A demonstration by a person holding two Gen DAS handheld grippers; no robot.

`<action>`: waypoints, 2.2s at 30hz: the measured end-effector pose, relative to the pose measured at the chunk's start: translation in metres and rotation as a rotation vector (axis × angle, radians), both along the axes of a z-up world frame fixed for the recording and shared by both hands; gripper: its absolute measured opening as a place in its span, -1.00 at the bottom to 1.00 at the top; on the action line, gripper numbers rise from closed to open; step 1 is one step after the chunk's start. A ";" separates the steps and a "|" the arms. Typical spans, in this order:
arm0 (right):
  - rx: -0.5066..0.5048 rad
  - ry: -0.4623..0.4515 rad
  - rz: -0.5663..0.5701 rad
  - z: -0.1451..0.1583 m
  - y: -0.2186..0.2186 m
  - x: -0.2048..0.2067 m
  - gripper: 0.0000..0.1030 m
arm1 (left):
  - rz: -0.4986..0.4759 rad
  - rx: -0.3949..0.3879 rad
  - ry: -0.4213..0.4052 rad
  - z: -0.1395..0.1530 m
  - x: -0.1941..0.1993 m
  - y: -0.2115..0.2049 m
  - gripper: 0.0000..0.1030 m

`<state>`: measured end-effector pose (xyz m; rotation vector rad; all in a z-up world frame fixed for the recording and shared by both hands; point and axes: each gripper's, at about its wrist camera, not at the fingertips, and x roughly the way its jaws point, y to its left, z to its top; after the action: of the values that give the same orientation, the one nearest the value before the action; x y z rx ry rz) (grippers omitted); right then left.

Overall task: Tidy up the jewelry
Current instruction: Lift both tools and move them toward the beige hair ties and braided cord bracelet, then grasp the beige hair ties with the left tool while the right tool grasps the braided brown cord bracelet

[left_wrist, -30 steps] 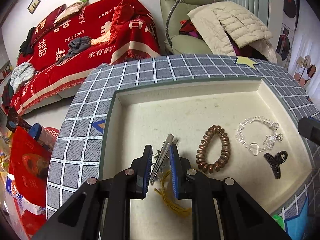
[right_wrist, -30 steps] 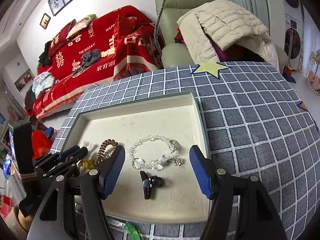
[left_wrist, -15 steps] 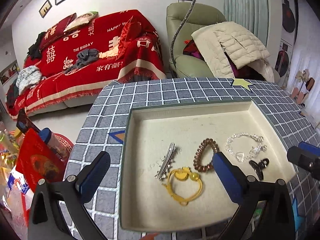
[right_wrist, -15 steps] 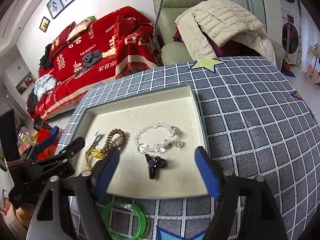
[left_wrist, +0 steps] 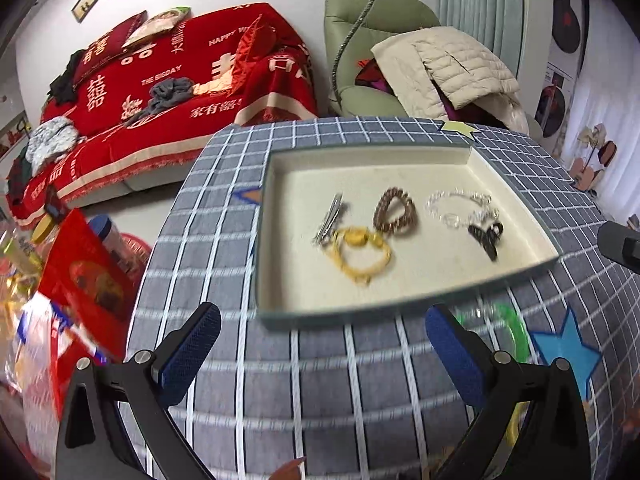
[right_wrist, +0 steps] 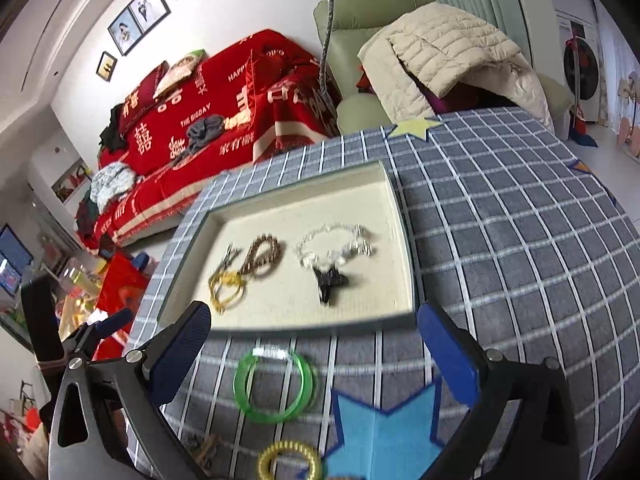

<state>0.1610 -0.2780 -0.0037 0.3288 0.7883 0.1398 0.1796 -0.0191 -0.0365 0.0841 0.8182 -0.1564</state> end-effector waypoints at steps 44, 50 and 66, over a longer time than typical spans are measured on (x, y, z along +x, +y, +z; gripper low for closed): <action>-0.316 0.209 -0.053 -0.070 0.006 -0.111 0.36 | -0.074 0.029 0.141 -0.046 -0.081 -0.030 1.00; -0.374 0.201 -0.006 -0.070 0.016 -0.112 0.25 | -0.109 0.009 0.149 -0.046 -0.081 -0.031 1.00; -0.373 0.195 0.077 -0.067 0.033 -0.112 -0.85 | -0.230 0.004 0.153 -0.036 -0.095 -0.046 -0.23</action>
<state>0.0486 -0.2452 -0.0709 -0.0427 1.0011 0.0310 0.0848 -0.0648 -0.0720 0.1720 0.9601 -0.3813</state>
